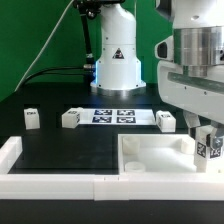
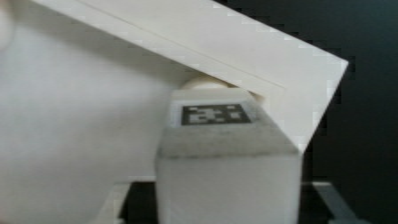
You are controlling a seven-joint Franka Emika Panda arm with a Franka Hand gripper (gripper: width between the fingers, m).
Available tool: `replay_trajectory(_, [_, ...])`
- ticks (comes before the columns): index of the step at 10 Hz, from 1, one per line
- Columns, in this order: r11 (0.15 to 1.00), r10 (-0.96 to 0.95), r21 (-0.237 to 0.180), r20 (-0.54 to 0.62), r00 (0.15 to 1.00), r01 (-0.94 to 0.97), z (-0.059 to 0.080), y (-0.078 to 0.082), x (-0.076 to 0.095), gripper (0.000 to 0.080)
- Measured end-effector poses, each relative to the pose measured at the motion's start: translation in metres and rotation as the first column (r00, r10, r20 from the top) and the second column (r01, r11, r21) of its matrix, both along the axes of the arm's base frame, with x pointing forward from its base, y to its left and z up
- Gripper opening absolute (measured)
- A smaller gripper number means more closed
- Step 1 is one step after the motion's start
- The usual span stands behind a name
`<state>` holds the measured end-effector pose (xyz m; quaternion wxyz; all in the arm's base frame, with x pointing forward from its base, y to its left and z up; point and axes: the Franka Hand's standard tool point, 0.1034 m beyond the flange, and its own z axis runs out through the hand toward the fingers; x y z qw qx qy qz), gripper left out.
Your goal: Assemble one leg
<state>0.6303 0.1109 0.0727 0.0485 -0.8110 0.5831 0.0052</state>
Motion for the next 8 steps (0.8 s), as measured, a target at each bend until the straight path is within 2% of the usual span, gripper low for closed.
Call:
replay_trajectory(1, [0.998, -0.056, 0.002, -0.006, 0.998, 0.056, 0.0, -0.0001, -0.0002, 0.0292])
replay_trajectory(4, [1.0, 0.022, -0.001, 0.002, 1.0, -0.022, -0.0002, 0.0005, -0.0001, 0.0292])
replay_trajectory(5, [0.991, 0.135, -0.008, 0.01, 0.991, -0.135, -0.0013, 0.002, -0.0008, 0.0475])
replay_trajectory(6, [0.961, 0.275, -0.015, 0.019, 0.961, -0.275, -0.003, 0.0047, -0.0025, 0.059])
replay_trajectory(7, [0.925, 0.38, -0.022, 0.026, 0.925, -0.38, -0.003, 0.0064, -0.0029, 0.059])
replay_trajectory(8, [0.886, 0.464, -0.029, 0.033, 0.885, -0.464, -0.0026, 0.0069, -0.0026, 0.0636])
